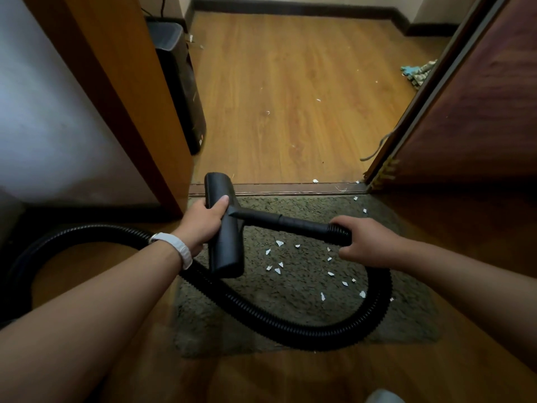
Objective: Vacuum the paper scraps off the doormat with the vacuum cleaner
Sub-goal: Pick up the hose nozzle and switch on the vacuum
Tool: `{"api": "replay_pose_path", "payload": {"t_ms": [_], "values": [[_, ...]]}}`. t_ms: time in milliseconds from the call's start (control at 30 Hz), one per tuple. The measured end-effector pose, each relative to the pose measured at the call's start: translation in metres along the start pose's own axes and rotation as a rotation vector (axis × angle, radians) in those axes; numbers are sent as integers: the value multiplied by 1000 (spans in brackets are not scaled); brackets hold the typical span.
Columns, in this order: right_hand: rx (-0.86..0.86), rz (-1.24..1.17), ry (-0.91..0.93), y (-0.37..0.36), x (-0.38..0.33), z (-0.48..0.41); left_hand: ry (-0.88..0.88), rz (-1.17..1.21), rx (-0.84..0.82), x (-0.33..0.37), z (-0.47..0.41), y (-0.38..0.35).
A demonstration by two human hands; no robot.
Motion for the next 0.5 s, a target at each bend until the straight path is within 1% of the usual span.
{"api": "replay_pose_path", "payload": {"t_ms": [67, 133, 233, 333, 433, 500], "values": [[77, 31, -26, 2, -1, -2, 58, 189, -20, -1, 0, -5], [102, 4, -43, -3, -2, -4, 79, 289, -19, 0, -1, -9], [59, -124, -73, -16, -3, -7, 85, 324, -33, 0, -4, -12], [26, -160, -83, -24, -1, -9, 88, 356, -58, -7, -6, -15], [-10, -257, -91, -29, 1, -11, 55, 386, -64, -10, -7, -18], [-9, -253, -96, -30, 2, -12, 38, 399, -66, -12, -8, -19]]}}
Point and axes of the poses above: each hand's wrist, its own z-axis away from the middle knuckle, its own y-axis out of the back of the hand, x = y × z, the point moved 5 cm from there along -z, towards the middle knuckle, and after that the axes turned 8 degrees about -x, right-handed, at the moved point
